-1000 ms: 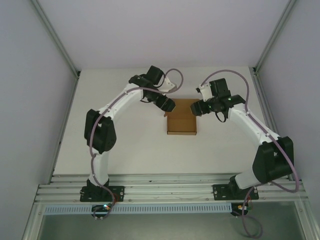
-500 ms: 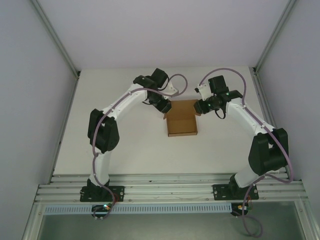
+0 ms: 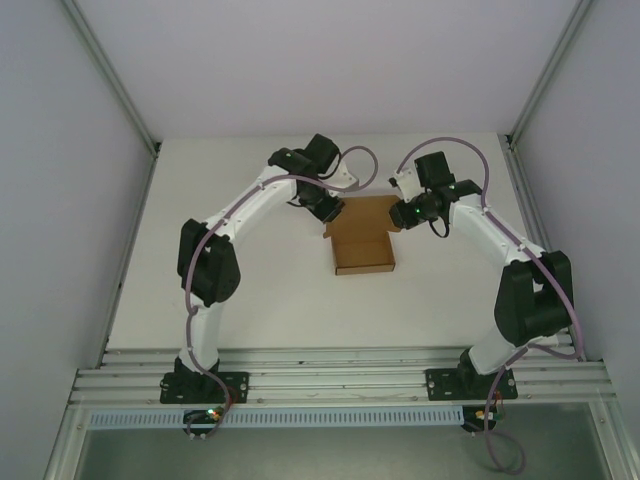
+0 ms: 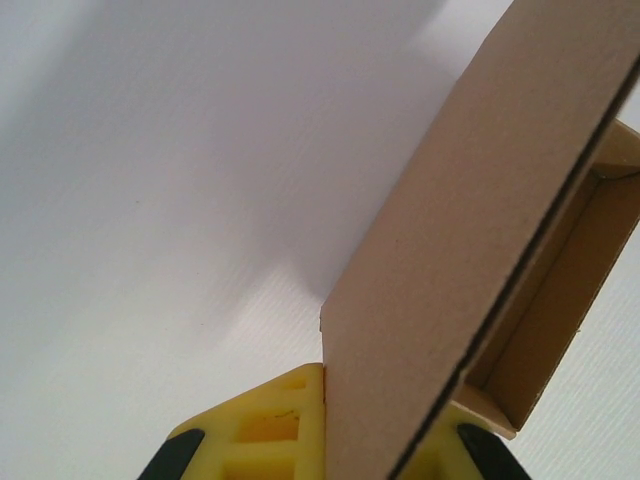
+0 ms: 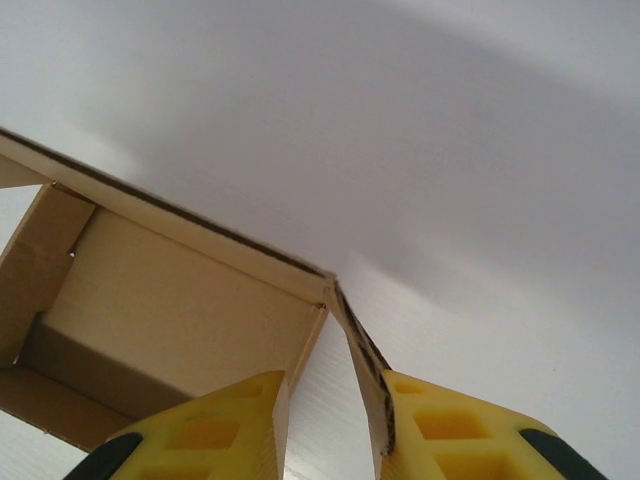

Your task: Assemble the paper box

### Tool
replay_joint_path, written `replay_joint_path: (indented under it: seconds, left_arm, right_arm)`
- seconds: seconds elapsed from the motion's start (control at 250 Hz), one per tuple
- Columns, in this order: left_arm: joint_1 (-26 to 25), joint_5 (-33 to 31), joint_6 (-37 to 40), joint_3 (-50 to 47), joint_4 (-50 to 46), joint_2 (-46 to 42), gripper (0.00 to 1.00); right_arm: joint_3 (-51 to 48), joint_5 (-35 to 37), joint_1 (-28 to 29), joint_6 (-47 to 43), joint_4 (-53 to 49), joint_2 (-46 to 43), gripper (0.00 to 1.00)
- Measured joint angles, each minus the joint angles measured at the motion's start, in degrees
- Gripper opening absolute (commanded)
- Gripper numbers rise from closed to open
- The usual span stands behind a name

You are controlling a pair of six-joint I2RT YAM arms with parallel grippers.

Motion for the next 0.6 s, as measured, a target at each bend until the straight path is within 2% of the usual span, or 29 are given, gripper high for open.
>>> replay_joint_path:
  seconds: [0.248, 0.331, 0.603]
  left_arm:
    - [-0.1, -0.4, 1.5, 0.0, 0.5, 0.0, 0.00]
    - [-0.1, -0.4, 2.1, 0.0, 0.7, 0.0, 0.00]
    - [-0.1, -0.4, 3.2, 0.0, 0.9, 0.0, 0.00]
  right_arm:
    - [-0.1, 1.5, -0.3, -0.2, 0.6, 0.7, 0.37]
    - [-0.9, 1.3, -0.7, -0.2, 1.7, 0.2, 0.46]
    - [-2.3, -1.1, -3.1, -0.3, 3.8, -1.4, 0.47]
